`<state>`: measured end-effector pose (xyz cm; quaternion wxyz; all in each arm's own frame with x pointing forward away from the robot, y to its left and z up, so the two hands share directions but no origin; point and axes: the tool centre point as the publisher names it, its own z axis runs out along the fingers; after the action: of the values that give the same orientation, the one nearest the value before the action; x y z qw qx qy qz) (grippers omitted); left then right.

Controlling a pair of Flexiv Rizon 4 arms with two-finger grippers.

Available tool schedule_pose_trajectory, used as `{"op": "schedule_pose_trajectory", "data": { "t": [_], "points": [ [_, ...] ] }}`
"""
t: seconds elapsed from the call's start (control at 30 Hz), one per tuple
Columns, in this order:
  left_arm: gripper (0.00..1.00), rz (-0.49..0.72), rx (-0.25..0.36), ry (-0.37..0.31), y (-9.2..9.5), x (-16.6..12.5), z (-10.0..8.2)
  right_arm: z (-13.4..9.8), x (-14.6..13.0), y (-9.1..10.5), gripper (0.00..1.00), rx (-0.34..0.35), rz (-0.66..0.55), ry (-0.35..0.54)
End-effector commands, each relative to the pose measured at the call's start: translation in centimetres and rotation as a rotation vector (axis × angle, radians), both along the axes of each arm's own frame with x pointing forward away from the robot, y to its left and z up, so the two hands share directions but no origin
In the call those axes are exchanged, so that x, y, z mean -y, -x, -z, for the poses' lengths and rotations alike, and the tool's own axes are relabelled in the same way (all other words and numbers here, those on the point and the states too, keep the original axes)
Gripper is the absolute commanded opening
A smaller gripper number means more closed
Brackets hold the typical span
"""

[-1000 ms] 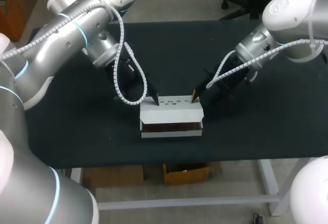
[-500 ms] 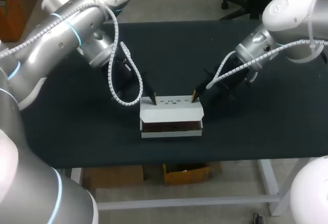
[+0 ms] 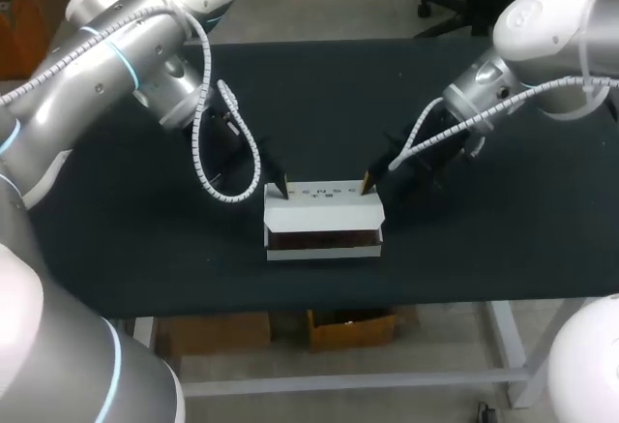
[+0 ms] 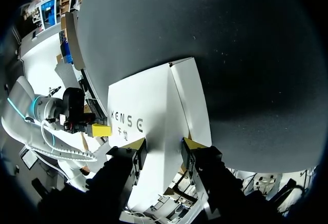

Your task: Assemble the packaging by folding the flat box into shape, placing the metal phone stand inside, and closing the box properly

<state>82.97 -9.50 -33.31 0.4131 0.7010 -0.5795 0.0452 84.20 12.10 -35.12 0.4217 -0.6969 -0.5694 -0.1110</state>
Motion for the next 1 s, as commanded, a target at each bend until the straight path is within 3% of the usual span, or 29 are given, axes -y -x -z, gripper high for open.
{"op": "schedule_pose_trajectory", "data": {
  "t": [0.03,0.3,0.63,0.7,0.8,1.0],
  "points": [
    [0.68,-0.014,0.016,0.001,0.5,-0.4,-0.4,0.2,-0.2,0.0,0.42,-0.001,-0.004,0.002],
    [0.70,-0.019,0.066,0.000,0.7,-1.1,-1.4,0.4,-0.3,0.0,0.42,0.000,-0.009,0.005],
    [0.76,0.014,0.214,0.005,0.4,-1.4,-4.0,0.5,-0.2,0.0,0.43,0.000,-0.014,0.006],
    [0.78,0.037,0.243,0.009,0.2,-1.3,-4.5,0.5,-0.2,0.0,0.43,0.001,-0.015,0.006],
    [1.00,0.114,0.303,0.020,0.0,-1.1,-5.5,0.6,-0.3,0.0,0.43,0.000,-0.016,0.006],
    [1.00,0.217,0.424,0.037,-1.1,-0.6,-7.3,0.6,-0.3,0.0,0.43,0.002,-0.020,0.005]
  ]
}}
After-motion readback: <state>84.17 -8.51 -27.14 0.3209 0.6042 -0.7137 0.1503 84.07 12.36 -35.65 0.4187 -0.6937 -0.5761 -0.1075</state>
